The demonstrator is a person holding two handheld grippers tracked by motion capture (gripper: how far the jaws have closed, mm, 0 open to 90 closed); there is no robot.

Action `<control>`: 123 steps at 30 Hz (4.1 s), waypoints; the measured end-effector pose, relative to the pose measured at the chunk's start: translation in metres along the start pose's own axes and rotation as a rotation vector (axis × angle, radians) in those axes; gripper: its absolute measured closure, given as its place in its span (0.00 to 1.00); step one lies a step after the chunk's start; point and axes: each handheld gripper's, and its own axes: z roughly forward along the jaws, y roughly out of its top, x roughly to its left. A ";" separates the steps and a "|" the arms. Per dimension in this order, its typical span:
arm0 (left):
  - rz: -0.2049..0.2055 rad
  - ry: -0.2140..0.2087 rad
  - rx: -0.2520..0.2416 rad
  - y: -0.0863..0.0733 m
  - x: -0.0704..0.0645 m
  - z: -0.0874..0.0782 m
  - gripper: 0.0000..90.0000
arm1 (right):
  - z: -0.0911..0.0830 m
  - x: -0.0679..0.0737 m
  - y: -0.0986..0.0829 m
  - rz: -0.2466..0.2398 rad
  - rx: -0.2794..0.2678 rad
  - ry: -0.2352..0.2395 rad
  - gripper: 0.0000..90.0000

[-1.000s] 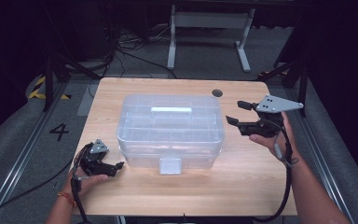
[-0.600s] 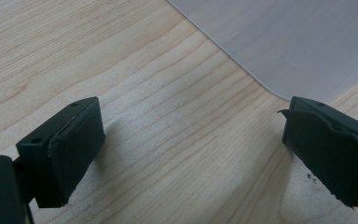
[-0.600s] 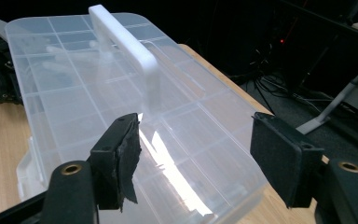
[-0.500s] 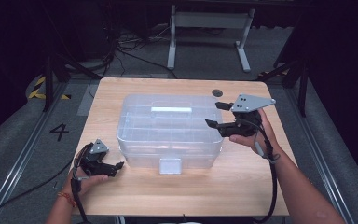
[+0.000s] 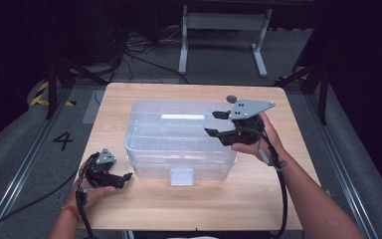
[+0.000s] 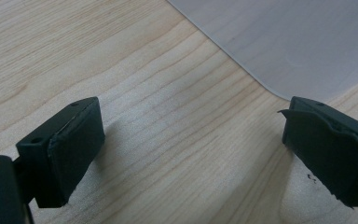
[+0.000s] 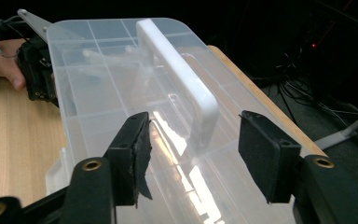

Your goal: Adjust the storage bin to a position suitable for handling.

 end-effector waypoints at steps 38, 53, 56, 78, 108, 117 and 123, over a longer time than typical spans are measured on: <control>0.015 -0.010 -0.007 0.000 0.000 -0.001 0.10 | 0.038 -0.014 0.004 0.016 0.082 0.027 0.84; 0.009 -0.010 -0.006 0.000 0.001 -0.002 0.13 | 0.038 -0.020 0.005 -0.002 0.086 0.069 0.85; 0.010 -0.011 -0.007 0.000 0.001 -0.002 0.13 | 0.038 -0.020 0.005 0.001 0.083 0.071 0.85; -0.002 -0.008 -0.018 -0.001 0.000 -0.003 0.17 | 0.038 -0.033 0.013 0.053 0.090 0.100 0.85; 0.010 0.036 -0.197 0.016 -0.024 -0.051 0.46 | 0.041 -0.055 0.025 0.108 0.108 0.157 0.85; 0.043 0.052 -0.230 0.023 -0.035 -0.072 0.53 | 0.041 -0.058 0.028 0.111 0.109 0.150 0.84; 0.042 0.027 -0.285 0.029 -0.037 -0.082 0.60 | 0.042 -0.059 0.027 0.116 0.102 0.152 0.84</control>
